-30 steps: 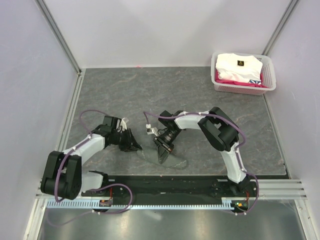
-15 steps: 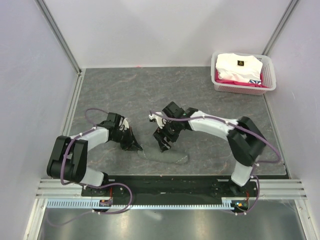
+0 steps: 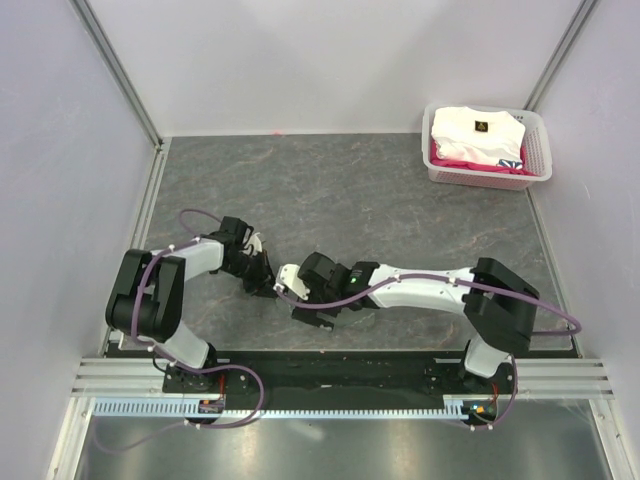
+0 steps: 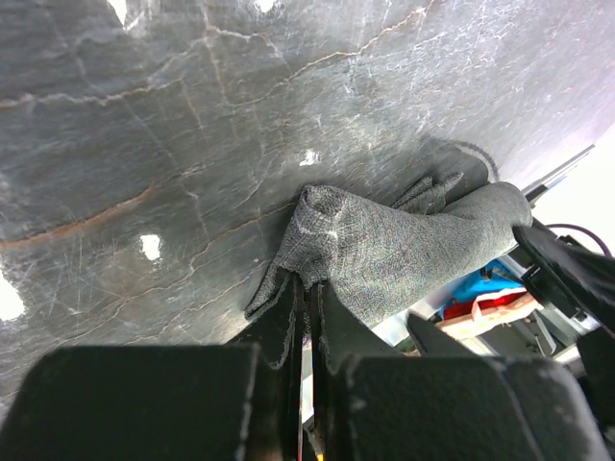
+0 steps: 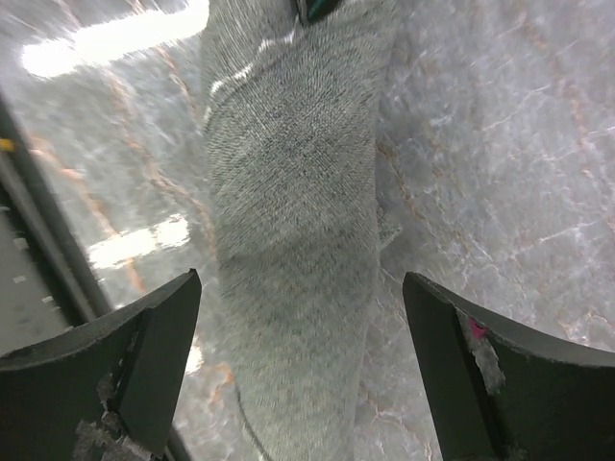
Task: Fold the napkin, place the utensils inside, and roll it up
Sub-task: Roll the napkin with the utensil
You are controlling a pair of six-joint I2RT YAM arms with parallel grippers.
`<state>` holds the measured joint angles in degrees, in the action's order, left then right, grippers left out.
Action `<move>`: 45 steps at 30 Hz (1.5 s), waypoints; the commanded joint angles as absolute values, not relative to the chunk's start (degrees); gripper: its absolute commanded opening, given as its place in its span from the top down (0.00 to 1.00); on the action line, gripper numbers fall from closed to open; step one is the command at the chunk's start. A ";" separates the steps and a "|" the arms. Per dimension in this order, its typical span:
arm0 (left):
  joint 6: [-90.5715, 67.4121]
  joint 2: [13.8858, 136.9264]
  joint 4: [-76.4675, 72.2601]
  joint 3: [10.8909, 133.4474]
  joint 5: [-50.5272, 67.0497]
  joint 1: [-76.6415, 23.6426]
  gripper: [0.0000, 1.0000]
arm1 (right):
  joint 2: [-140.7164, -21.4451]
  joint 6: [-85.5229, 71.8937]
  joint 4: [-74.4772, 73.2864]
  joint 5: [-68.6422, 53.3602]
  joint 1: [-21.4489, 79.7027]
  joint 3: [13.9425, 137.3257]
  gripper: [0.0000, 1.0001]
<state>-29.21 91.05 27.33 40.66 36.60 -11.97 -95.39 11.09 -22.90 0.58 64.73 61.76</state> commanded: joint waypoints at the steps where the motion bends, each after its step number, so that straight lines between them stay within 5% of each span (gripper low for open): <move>1: -25.40 92.99 28.21 42.27 34.80 -11.78 0.98 | -98.96 12.92 -21.27 4.75 65.83 62.75 0.05; 8: -24.35 94.31 28.92 43.50 35.68 -11.69 0.98 | -102.92 13.54 -23.02 5.01 65.48 64.51 0.13; 12: -23.91 94.48 28.92 44.47 36.21 -11.78 0.98 | -104.67 12.75 -25.22 0.29 63.64 65.13 0.37; 15: -23.64 93.52 29.27 45.61 36.65 -11.69 0.87 | -105.64 11.60 -27.59 -3.94 61.62 65.48 0.49; 19: -23.82 90.97 30.50 48.25 34.38 -11.69 0.55 | -106.78 9.67 -28.92 -13.58 58.98 64.95 0.55; 24: -22.94 87.37 32.87 51.33 31.20 -11.60 0.42 | -110.74 7.47 -30.58 -24.50 53.80 65.56 0.60; 35: -21.09 84.20 27.70 44.57 38.13 -11.69 0.42 | -119.61 6.77 -31.99 -42.09 48.43 68.90 0.61; 45: -21.88 84.29 25.23 39.91 41.04 -11.78 0.56 | -125.77 7.29 -33.66 -49.66 45.26 72.42 0.62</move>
